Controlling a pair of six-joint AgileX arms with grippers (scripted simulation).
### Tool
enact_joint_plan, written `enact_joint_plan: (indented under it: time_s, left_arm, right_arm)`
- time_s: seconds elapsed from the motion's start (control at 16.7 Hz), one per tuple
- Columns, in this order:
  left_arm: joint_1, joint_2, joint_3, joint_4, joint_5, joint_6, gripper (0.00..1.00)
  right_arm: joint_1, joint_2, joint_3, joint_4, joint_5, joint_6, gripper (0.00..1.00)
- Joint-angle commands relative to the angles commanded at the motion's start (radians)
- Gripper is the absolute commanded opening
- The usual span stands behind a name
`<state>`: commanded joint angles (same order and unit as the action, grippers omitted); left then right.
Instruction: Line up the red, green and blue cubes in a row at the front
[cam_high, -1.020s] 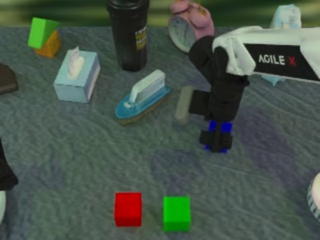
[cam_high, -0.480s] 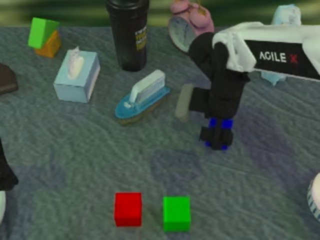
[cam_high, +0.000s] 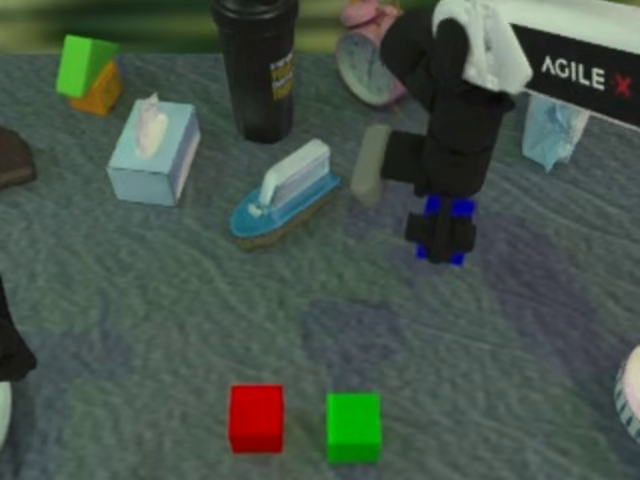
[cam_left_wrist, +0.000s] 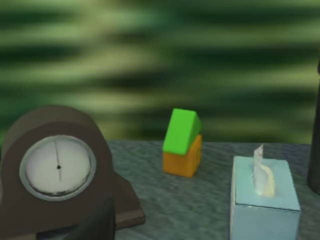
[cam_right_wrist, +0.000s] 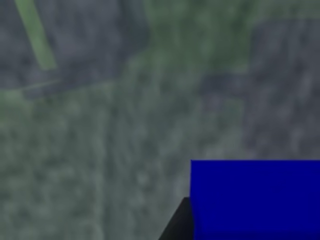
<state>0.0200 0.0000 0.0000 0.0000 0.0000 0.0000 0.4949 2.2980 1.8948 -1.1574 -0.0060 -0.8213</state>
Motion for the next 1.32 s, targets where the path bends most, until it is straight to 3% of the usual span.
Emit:
enact_joint_plan:
  time_s: [0.36,0.96,1.32]
  left_arm:
    - [0.000,0.000,0.000,0.000,0.000,0.000,1.00]
    - [0.000,0.000,0.000,0.000,0.000,0.000,1.00]
    - [0.000,0.000,0.000,0.000,0.000,0.000,1.00]
  right_arm:
    - [0.013,-0.030,-0.040,0.013,0.000,0.005,0.00]
    - [0.247,-0.434,-0.598,0.141,-0.003,0.039,0.00]
    - [0.299,-0.524,-0.693,0.172,-0.003,0.046,0.00]
